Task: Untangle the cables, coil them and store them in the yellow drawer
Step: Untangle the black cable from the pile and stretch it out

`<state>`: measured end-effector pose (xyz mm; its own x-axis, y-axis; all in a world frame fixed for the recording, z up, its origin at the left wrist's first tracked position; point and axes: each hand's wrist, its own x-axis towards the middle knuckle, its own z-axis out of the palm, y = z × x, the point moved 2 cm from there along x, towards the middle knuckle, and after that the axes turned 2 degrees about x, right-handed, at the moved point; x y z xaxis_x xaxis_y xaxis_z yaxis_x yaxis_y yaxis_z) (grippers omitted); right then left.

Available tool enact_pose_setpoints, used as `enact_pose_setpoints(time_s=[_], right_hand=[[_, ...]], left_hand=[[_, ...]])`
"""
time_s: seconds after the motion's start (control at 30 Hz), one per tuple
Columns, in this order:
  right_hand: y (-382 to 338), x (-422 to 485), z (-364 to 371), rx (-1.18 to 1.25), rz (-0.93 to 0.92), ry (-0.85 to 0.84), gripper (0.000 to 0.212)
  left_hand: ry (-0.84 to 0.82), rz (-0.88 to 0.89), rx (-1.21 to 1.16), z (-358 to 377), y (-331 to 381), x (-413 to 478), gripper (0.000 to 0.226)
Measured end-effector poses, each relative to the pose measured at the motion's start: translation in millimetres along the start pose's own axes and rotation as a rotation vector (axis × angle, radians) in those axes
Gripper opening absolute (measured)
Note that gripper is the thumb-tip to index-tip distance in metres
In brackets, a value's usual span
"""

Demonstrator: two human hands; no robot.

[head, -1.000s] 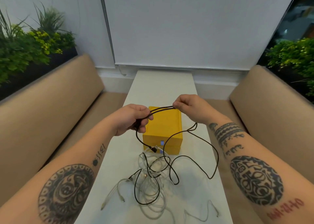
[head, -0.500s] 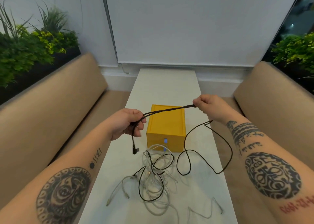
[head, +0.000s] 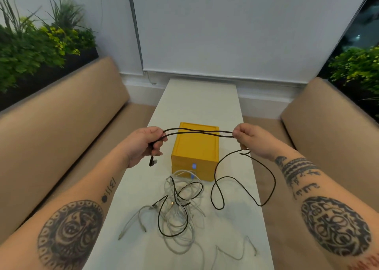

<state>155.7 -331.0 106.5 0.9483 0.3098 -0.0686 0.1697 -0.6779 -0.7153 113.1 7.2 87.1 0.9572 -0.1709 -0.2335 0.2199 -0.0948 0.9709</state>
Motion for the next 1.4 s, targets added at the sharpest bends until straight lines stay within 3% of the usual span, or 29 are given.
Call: enact_pose_setpoints(time_s=[0.1,0.23,0.43,0.5,0.7,0.8,1.0,1.1,1.17,1.23,1.3,1.33,1.4], right_hand=[[3,-8,19,0.07,0.016,-0.028,0.026],[-12,-21,40,0.147,-0.016,-0.09,0.051],[-60,-30,74,0.274,-0.144,-0.072,0.035],[-61,-31,77,0.383,-0.14,-0.045,0.026],[-40,-31,82,0.558,-0.075,-0.024,0.025],[-36,-29,78,0.558,-0.067,-0.003,0.026],[-41,-21,72,0.586,-0.042,0.058,0.026],[-51,-13,68,0.637,-0.025,0.088,0.024],[-58,-9,67,0.708,0.007,0.139,0.022],[-67,-6,69,0.786,0.041,0.207,0.021],[-74,-4,74,0.793,0.039,0.272,0.022],[-76,-4,76,0.76,0.027,0.3,0.023],[-78,-4,81,0.627,-0.017,0.34,0.023]], left_hand=[[0.076,0.042,0.007,10,-5,-3,0.028],[0.11,0.083,0.11,25,5,-8,0.03],[0.066,0.157,0.558,64,43,-22,0.024],[0.028,0.167,0.588,65,45,-25,0.025],[-0.072,0.118,0.548,41,31,-30,0.027],[-0.06,0.096,0.403,28,26,-25,0.024],[0.126,0.093,0.142,29,31,-17,0.021],[0.401,0.087,-0.311,41,44,0,0.015],[0.488,0.069,-0.731,54,53,9,0.037],[0.42,0.018,-0.991,74,54,13,0.07],[0.268,-0.075,-1.056,97,48,13,0.097],[0.183,-0.103,-1.05,109,44,12,0.102],[0.156,-0.059,-0.958,122,48,15,0.075]])
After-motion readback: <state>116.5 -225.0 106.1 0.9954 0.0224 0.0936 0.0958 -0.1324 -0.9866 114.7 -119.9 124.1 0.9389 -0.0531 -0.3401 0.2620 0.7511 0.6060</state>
